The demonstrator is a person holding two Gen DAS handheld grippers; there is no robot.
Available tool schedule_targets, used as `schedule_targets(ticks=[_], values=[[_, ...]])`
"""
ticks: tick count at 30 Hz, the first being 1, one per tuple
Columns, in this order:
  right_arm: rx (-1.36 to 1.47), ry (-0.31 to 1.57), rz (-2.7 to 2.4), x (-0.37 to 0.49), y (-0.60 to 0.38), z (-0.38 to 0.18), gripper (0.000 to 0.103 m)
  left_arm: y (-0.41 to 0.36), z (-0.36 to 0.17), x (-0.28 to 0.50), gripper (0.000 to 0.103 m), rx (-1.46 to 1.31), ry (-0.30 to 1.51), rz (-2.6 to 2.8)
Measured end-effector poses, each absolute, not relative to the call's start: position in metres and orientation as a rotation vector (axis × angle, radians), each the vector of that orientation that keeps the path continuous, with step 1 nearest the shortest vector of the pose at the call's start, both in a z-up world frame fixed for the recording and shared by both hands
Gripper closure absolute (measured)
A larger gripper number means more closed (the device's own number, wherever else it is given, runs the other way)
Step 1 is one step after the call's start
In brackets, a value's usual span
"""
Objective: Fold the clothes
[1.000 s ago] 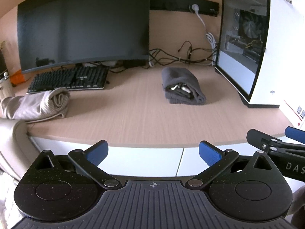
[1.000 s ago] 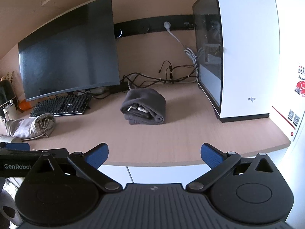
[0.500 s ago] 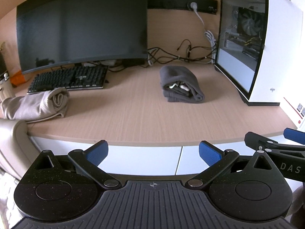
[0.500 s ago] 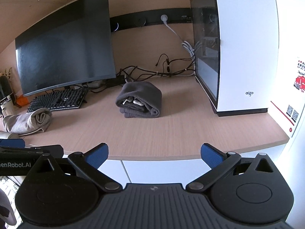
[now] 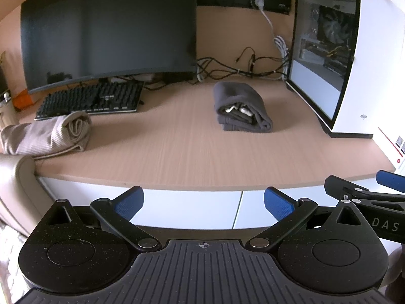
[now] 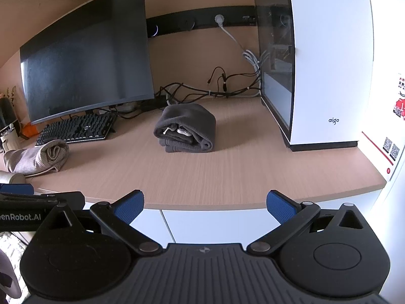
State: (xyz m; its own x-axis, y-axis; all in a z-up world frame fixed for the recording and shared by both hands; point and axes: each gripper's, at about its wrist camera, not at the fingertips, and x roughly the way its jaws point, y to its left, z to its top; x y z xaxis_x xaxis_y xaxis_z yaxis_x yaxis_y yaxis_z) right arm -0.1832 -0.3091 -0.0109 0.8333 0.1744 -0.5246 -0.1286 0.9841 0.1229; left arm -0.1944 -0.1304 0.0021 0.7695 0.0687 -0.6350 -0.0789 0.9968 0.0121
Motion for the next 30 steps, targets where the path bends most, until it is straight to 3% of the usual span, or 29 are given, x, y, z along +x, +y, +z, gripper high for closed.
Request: schedule_targets(ticks=[30], values=[[0.088, 0.57, 0.155, -0.1847, -0.3101, -0.0098, 0.0, -0.1237, -0.0013, -0.1933, 0.0, -0.032, 0.705, 0.071]])
